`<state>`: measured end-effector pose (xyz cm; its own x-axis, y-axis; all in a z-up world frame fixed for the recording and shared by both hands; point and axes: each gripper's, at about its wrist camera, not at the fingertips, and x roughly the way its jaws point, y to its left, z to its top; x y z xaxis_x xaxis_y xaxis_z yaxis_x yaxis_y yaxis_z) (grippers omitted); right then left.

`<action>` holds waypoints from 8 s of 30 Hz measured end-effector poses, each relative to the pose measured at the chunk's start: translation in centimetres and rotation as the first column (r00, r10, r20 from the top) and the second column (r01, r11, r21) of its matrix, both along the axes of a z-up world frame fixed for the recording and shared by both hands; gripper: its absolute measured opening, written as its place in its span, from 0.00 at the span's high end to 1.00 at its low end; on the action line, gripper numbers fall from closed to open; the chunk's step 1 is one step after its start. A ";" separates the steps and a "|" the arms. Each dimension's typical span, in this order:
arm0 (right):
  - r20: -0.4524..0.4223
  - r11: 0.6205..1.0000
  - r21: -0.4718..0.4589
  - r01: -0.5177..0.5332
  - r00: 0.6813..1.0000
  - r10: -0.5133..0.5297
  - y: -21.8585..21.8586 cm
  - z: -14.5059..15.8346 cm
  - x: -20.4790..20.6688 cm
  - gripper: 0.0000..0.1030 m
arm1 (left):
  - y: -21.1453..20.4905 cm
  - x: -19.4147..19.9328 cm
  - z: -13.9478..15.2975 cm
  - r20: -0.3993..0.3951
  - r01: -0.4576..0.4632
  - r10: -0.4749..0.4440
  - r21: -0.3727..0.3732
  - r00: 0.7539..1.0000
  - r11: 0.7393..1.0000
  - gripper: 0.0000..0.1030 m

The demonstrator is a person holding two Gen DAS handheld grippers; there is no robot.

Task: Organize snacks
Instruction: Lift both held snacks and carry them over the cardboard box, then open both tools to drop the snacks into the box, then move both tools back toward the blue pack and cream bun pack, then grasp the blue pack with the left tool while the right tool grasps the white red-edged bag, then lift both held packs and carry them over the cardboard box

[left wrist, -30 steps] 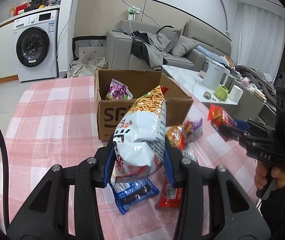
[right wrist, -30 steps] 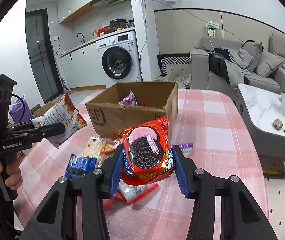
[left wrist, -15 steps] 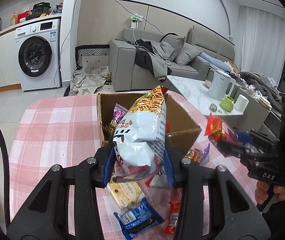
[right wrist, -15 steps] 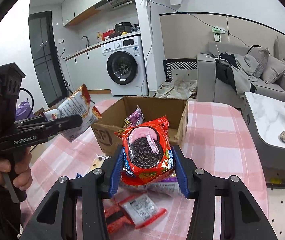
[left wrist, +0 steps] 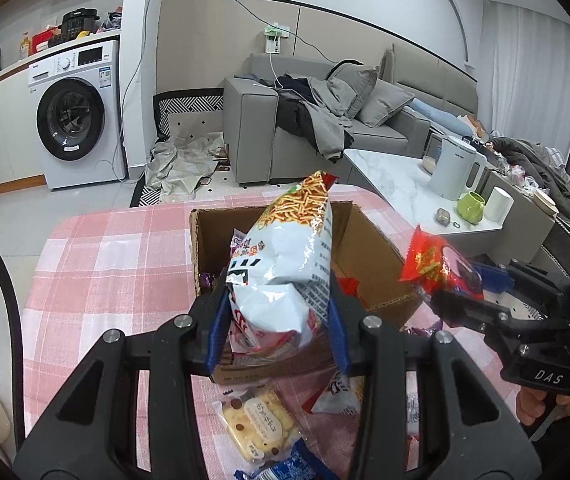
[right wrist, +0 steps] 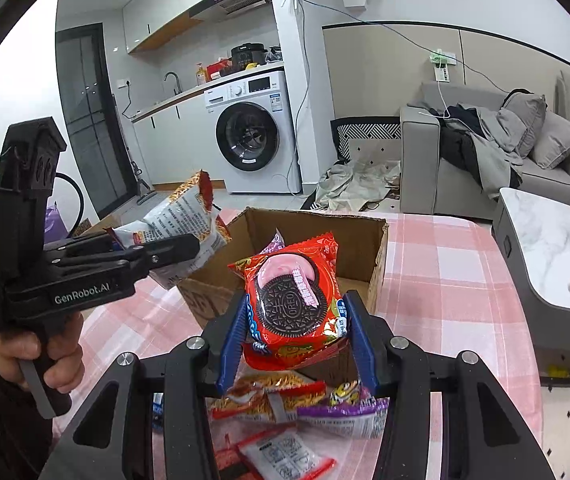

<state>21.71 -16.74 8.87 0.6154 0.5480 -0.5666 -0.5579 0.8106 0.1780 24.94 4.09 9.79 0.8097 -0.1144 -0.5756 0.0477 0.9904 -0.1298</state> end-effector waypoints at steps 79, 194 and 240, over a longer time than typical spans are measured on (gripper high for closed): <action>-0.196 0.989 -0.099 0.113 0.972 -0.131 -4.5 -9.5 -4.8 0.00 | 0.7 -9.2 -11.6 -0.206 -0.083 0.082 0.003 0.975 0.997 0.01; -0.122 0.991 -0.135 0.013 0.992 -0.030 -2.5 -8.8 -6.9 0.46 | 0.9 -11.7 -10.2 -0.187 0.079 -0.093 -0.082 0.978 0.994 0.52; 0.039 0.998 -0.059 0.005 0.999 -0.002 0.1 -0.4 -3.6 0.46 | 1.8 -5.0 1.2 0.013 -0.015 0.015 -0.012 1.000 1.000 0.52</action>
